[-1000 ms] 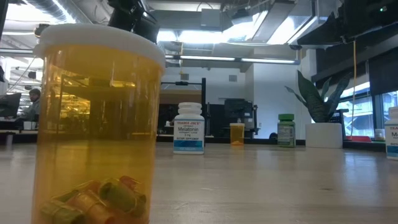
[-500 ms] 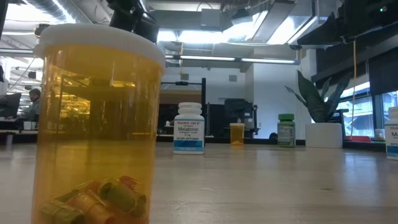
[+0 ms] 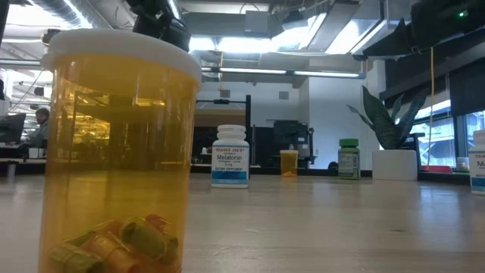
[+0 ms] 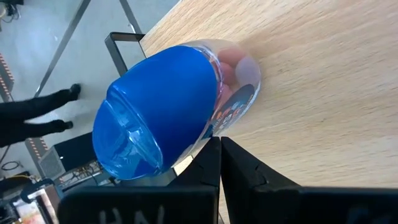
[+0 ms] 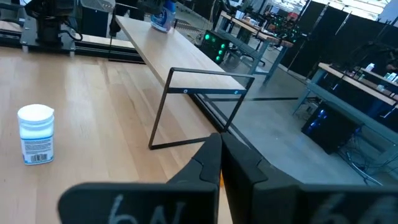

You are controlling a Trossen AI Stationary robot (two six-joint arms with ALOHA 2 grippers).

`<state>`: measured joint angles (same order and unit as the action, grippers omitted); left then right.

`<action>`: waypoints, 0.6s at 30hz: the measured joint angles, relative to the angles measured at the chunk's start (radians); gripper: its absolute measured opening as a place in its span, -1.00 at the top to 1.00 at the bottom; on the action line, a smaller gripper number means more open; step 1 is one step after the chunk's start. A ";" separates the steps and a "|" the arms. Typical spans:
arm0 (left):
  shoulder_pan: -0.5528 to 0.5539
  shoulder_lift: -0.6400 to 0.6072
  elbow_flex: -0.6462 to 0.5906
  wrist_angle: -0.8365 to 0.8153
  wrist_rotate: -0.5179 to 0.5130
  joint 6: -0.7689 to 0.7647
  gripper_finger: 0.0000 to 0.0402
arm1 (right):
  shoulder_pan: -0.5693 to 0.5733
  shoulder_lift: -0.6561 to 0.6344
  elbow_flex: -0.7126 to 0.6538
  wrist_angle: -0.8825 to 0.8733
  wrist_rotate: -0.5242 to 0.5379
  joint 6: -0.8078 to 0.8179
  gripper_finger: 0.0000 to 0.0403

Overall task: Pick and place medicine bottles onto shelf by color
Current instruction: Put the blue pill bottle on the shelf

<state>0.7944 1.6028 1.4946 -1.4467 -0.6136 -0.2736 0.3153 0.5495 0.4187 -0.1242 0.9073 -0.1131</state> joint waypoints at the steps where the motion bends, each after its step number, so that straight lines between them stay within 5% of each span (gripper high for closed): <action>1: 0.000 0.000 0.000 0.001 0.000 0.006 1.00 | 0.000 0.000 0.000 0.000 0.000 0.000 0.93; 18: 0.035 0.000 0.000 0.043 0.000 0.061 1.00 | 0.000 0.000 0.000 0.000 0.000 0.001 0.93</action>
<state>0.8297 1.6028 1.4944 -1.4034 -0.6136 -0.2125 0.3153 0.5495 0.4187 -0.1242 0.9070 -0.1121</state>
